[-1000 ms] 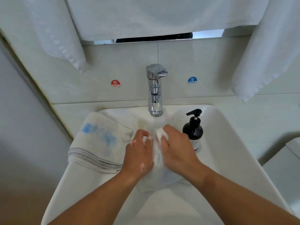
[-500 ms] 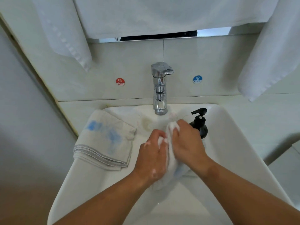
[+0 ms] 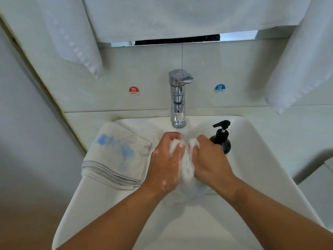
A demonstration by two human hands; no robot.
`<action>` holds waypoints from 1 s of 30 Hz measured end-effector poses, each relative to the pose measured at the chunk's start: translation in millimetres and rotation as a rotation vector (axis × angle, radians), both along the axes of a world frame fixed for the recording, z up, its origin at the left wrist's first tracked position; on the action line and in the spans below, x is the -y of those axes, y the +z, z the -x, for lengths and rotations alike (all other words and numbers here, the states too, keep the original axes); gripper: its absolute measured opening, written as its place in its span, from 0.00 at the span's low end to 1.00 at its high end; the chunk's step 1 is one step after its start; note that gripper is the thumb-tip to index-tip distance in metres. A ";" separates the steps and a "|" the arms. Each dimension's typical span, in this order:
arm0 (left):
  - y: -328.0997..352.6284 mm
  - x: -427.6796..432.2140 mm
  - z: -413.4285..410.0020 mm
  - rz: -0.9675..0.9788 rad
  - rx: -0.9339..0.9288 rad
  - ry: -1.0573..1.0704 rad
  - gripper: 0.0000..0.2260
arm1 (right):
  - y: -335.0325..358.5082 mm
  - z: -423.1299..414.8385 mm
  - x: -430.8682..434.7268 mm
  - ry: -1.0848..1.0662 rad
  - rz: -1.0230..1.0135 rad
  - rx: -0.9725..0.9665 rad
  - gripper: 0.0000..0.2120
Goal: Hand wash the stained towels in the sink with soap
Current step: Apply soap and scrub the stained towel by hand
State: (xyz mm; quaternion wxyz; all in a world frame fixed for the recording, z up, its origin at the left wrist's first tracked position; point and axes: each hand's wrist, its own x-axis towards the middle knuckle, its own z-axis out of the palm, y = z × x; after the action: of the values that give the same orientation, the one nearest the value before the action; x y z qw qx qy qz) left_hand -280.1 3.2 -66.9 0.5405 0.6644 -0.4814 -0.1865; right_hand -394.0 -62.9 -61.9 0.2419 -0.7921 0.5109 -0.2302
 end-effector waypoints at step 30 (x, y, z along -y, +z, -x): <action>-15.5 -2.3 -9.9 -0.249 0.193 0.047 0.06 | -2.2 -8.0 -13.2 0.133 0.112 0.152 0.06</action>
State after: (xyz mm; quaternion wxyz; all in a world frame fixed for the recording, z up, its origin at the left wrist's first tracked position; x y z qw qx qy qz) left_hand -270.2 5.5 -82.4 0.4092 0.7521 -0.4888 -0.1673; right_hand -386.0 -49.7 -64.2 0.2500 -0.8168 0.4238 -0.3013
